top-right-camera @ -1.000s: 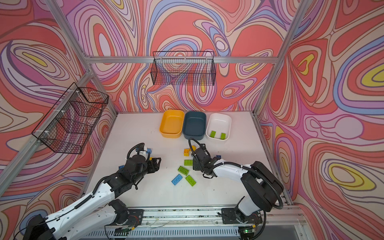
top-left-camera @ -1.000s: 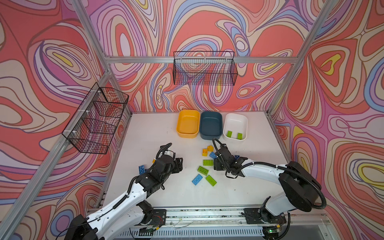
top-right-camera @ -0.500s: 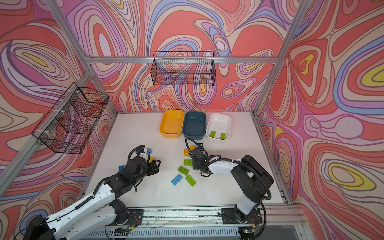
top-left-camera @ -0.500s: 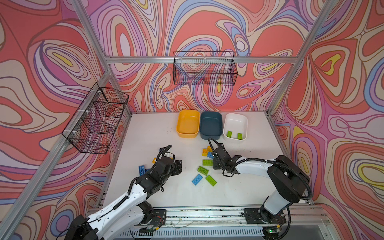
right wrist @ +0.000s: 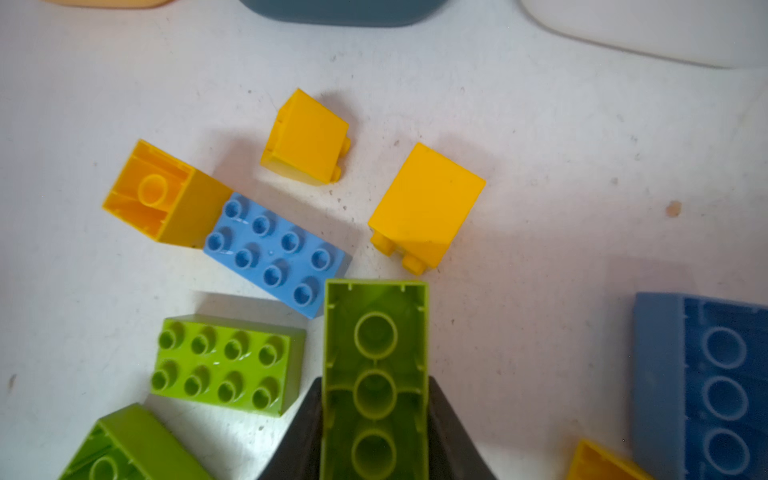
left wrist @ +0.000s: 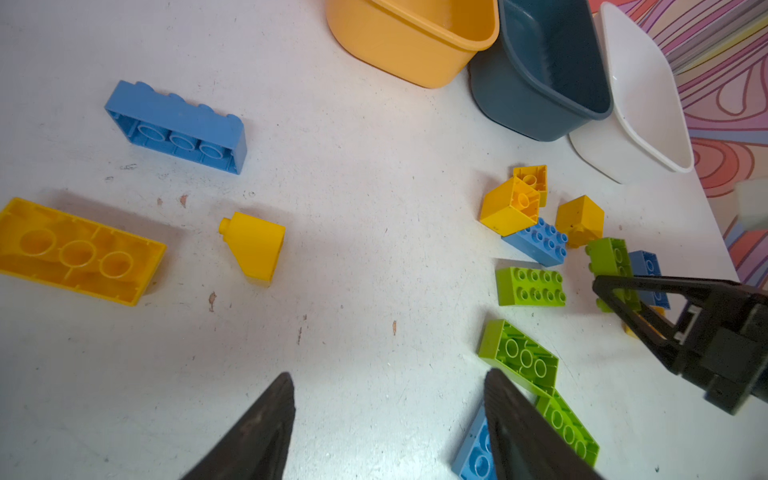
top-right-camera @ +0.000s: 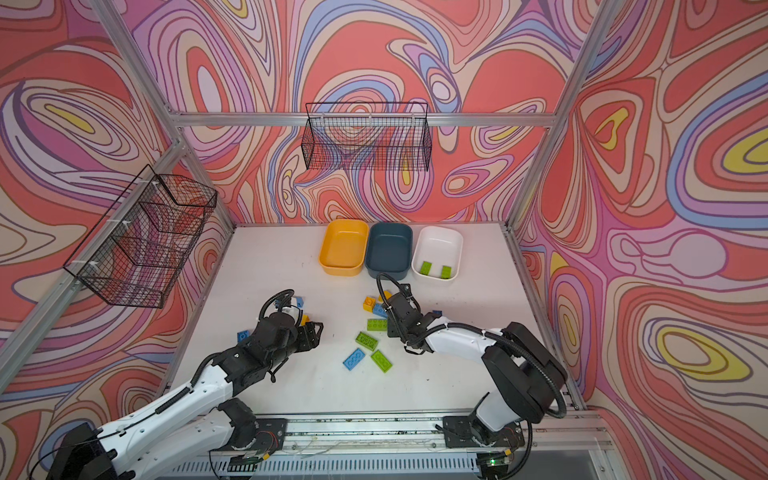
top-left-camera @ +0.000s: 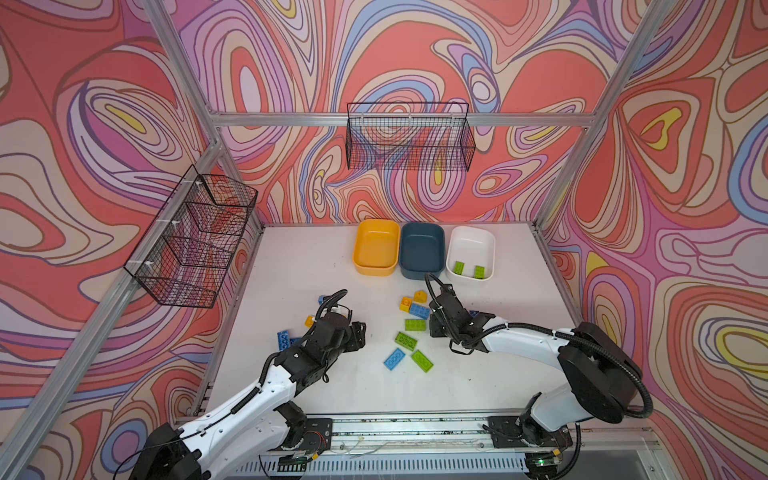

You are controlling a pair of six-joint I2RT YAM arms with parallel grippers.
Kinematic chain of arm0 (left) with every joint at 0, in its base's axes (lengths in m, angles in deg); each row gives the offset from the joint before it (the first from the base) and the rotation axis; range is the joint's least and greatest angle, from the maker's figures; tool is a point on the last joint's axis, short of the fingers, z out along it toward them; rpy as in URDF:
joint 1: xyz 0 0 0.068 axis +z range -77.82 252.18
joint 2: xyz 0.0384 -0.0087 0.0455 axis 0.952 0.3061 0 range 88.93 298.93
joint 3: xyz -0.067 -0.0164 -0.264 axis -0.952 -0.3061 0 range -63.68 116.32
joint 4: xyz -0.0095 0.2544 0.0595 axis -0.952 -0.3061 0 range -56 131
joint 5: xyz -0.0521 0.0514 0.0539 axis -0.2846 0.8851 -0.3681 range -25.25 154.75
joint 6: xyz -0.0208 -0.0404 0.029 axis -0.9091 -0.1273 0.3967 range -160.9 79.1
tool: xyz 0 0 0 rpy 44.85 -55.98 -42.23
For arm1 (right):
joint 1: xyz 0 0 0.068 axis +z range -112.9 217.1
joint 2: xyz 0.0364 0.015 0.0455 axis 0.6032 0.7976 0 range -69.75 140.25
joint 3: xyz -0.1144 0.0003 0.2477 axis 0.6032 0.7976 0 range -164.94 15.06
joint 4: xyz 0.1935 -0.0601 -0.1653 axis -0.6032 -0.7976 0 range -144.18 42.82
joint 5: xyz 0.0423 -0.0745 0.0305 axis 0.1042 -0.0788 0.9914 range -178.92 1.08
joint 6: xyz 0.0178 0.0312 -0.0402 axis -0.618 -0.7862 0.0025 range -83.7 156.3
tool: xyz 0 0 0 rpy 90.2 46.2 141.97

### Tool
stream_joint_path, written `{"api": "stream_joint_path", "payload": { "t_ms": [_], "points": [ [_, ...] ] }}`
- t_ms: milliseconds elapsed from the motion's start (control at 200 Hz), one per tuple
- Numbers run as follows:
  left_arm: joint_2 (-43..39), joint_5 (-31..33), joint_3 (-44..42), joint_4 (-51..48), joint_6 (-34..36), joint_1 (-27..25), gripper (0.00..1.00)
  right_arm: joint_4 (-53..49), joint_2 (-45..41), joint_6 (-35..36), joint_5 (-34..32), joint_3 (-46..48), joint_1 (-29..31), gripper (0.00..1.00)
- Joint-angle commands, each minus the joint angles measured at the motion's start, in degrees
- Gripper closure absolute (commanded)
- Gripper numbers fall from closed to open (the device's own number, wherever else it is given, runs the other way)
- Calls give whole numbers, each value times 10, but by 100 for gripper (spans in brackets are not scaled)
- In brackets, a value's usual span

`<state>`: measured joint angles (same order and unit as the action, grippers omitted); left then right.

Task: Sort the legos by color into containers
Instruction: 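Close the right gripper on the lime-green brick and lift it, then move the green brick over the white bin and open the right gripper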

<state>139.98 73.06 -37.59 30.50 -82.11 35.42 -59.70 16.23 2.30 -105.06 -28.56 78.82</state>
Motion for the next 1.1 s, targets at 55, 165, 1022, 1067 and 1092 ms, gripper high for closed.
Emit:
{"api": "stream_joint_path", "payload": {
  "t_ms": [55,165,1022,1067,1092],
  "points": [
    [6,-6,10,10,-9,0,28,-49,-47,11,5,-24,2,72],
    [14,-9,10,14,-8,0,28,-80,-70,25,7,-52,-2,72],
    [11,-26,-11,0,-10,-10,29,-43,82,90,192,-292,-322,74],
    [15,-28,-11,1,-10,-10,29,-39,104,89,194,-302,-330,74],
    [17,-30,-11,2,-11,-11,29,-37,115,88,193,-308,-333,75]
  ]
}}
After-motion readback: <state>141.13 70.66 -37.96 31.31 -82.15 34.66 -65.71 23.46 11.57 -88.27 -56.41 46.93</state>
